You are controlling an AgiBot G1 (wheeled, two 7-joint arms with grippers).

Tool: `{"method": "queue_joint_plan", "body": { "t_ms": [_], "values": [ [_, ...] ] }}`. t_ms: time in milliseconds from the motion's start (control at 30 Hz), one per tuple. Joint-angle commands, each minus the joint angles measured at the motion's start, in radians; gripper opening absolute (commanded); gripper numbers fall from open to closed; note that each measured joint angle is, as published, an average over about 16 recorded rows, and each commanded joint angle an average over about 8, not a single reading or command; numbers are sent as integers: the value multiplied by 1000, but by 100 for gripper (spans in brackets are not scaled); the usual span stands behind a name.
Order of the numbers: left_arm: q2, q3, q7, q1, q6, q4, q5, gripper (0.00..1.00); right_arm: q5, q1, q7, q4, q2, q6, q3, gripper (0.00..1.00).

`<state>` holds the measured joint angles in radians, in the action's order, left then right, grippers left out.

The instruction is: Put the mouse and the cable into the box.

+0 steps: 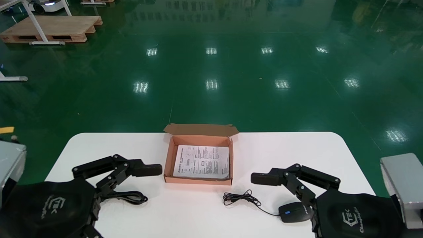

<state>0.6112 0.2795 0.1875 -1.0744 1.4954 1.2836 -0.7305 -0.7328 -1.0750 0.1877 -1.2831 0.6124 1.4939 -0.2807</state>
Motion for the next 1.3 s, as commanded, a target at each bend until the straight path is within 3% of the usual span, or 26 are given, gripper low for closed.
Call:
{"method": "queue_joint_plan", "body": {
  "t_ms": [33, 1100, 1200, 1300],
  "values": [
    [0, 0, 0, 0, 0, 0, 0, 100, 0, 0, 0, 0, 0, 0, 0, 100],
    [0, 2, 0, -1, 0, 0, -4, 100, -1, 0, 0, -1, 0, 0, 0, 100],
    [-12, 22, 6, -11, 14, 9, -49, 100, -20, -2, -7, -5, 5, -3, -8, 100],
    [-22, 82, 15, -66, 44, 23, -184, 100, -83, -9, -19, -12, 22, -23, -33, 100]
  ]
}}
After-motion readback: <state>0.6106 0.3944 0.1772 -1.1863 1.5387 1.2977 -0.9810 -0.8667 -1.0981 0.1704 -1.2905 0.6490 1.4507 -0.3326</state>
